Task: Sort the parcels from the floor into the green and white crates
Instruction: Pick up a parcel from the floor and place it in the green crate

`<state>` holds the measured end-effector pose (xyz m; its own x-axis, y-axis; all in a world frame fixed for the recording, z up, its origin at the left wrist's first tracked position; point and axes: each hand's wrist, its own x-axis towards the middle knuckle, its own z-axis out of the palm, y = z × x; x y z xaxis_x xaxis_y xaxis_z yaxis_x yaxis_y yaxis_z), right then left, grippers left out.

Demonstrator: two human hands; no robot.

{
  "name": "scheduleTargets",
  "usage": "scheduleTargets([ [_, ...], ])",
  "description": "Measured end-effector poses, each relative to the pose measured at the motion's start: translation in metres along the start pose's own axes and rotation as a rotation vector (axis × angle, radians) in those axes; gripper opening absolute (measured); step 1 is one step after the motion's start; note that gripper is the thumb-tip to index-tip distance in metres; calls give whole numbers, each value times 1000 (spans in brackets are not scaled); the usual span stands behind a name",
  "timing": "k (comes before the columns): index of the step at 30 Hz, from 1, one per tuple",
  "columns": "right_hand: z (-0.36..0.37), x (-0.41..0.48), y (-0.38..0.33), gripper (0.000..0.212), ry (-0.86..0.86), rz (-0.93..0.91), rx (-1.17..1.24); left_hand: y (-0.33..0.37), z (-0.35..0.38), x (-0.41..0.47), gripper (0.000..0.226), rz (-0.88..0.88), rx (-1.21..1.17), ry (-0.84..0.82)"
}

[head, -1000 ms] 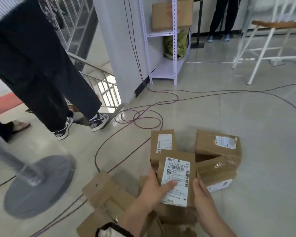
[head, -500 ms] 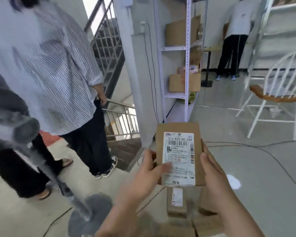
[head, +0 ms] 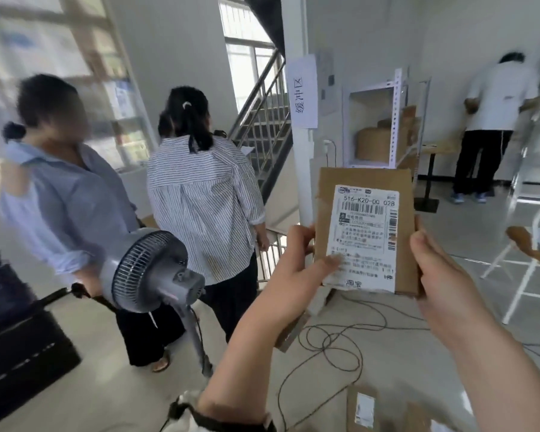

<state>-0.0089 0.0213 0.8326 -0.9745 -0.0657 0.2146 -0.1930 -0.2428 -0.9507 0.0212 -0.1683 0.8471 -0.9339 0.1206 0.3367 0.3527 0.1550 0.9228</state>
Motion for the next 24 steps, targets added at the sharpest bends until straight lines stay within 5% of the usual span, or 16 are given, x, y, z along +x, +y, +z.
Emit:
scheduleTargets([
  [3,7,-1,-16,60,-70,-22,-14,18,-5,-10,22,23,19,45],
  [14,-19,-25,-38,45,-92,-64,-59,31,22,-16,21,58,11,29],
  [24,-119,-70,-67,39,333,-123,-203,14,137,47,27,121,-181,-359],
])
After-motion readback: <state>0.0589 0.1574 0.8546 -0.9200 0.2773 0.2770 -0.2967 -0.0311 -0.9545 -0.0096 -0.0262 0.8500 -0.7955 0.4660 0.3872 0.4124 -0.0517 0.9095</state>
